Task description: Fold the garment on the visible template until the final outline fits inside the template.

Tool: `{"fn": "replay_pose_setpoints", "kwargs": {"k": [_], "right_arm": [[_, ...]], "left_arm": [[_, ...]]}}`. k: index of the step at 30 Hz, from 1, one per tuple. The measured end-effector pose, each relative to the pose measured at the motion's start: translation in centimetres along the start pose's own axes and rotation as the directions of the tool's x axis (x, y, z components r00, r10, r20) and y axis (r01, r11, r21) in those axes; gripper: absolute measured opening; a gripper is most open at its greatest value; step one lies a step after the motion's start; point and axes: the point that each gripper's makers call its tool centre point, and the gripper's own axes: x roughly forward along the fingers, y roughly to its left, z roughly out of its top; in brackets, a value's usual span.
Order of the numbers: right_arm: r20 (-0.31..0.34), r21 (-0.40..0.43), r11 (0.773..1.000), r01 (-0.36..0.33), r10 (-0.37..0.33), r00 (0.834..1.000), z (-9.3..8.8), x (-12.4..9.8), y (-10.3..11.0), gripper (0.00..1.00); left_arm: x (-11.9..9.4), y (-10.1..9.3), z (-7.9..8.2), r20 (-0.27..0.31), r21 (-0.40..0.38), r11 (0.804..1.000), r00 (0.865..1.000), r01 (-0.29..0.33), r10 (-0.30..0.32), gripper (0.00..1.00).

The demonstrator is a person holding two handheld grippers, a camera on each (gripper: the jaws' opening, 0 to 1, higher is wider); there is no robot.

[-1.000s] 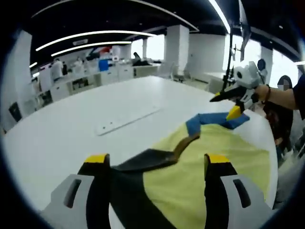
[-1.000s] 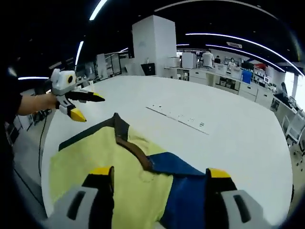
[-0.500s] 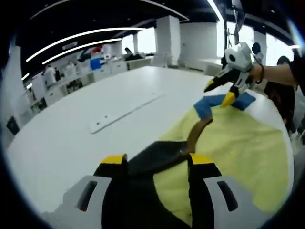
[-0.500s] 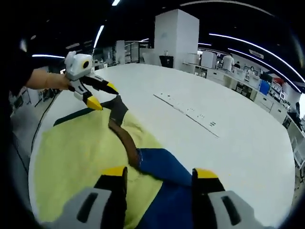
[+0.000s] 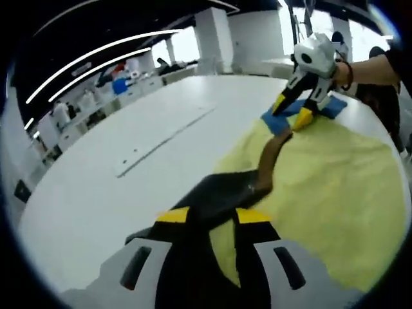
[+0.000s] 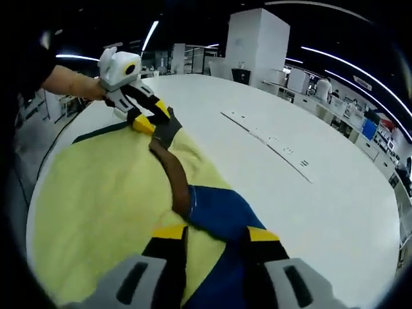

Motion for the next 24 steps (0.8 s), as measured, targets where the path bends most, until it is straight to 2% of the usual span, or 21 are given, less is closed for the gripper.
{"fn": "replay_pose_setpoints", "kwargs": {"k": [2, 3, 4, 6, 9, 12, 14, 17, 20, 22, 24], "right_arm": [[0.002, -0.001, 1.0, 0.013, -0.013, 1.0, 0.1, 0.2, -0.5, 0.17], [0.007, -0.005, 1.0, 0.017, -0.017, 1.0, 0.1, 0.3, -0.6, 0.15], [0.007, -0.01, 1.0, 0.019, -0.019, 1.0, 0.2, 0.4, -0.6, 0.13], [0.006, -0.019, 1.0, 0.023, -0.023, 1.0, 0.1, 0.6, -0.7, 0.08], [0.011, -0.023, 0.999, 0.025, -0.025, 1.0, 0.4, 0.6, -0.5, 0.0], [0.041, -0.014, 0.999, 0.033, -0.032, 0.999, 1.0, 0.5, -1.1, 0.0], [0.05, -0.009, 0.999, 0.036, -0.035, 0.998, 1.2, 0.4, -1.3, 0.0], [0.093, 0.034, 0.999, 0.04, -0.043, 0.995, 2.0, 0.2, -1.8, 0.0], [0.134, 0.103, 0.992, 0.066, -0.08, 0.988, 2.7, -0.2, -3.0, 0.0], [0.147, 0.116, 0.989, 0.09, -0.107, 0.983, 3.1, -0.3, -3.3, 0.0], [0.164, 0.136, 0.984, 0.112, -0.134, 0.977, 3.4, 0.2, -4.8, 0.0]], "left_arm": [[0.2, -0.3, -0.3, -0.008, 0.003, 1.0, 1.0, 0.008, -0.008, 0.15], [0.3, -0.6, -0.6, -0.016, -0.059, 0.998, 1.0, 0.026, -0.027, 0.11], [0.4, -0.5, -0.5, -0.003, -0.071, 0.997, 1.0, 0.029, -0.029, 0.05], [0.4, -0.1, -0.5, -0.01, -0.038, 0.999, 1.0, 0.007, -0.007, 0.01], [0.4, 0.0, -0.3, -0.005, -0.057, 0.998, 1.0, 0.012, -0.013, 0.0], [0.0, 0.0, 0.2, 0.006, -0.061, 0.998, 1.0, 0.006, -0.006, 0.0], [-0.3, 0.3, 1.1, 0.041, -0.08, 0.997, 0.999, 0.005, -0.002, 0.0], [-0.4, 0.6, 1.8, 0.062, -0.082, 0.997, 0.998, -0.005, 0.01, 0.0], [-0.2, 1.2, 2.1, 0.082, -0.122, 0.992, 0.996, -0.008, 0.018, 0.0], [0.2, 1.6, 2.2, 0.091, -0.146, 0.989, 0.995, -0.018, 0.031, 0.0], [0.6, 1.9, 2.6, 0.111, -0.176, 0.984, 0.993, -0.022, 0.043, 0.0]]}}
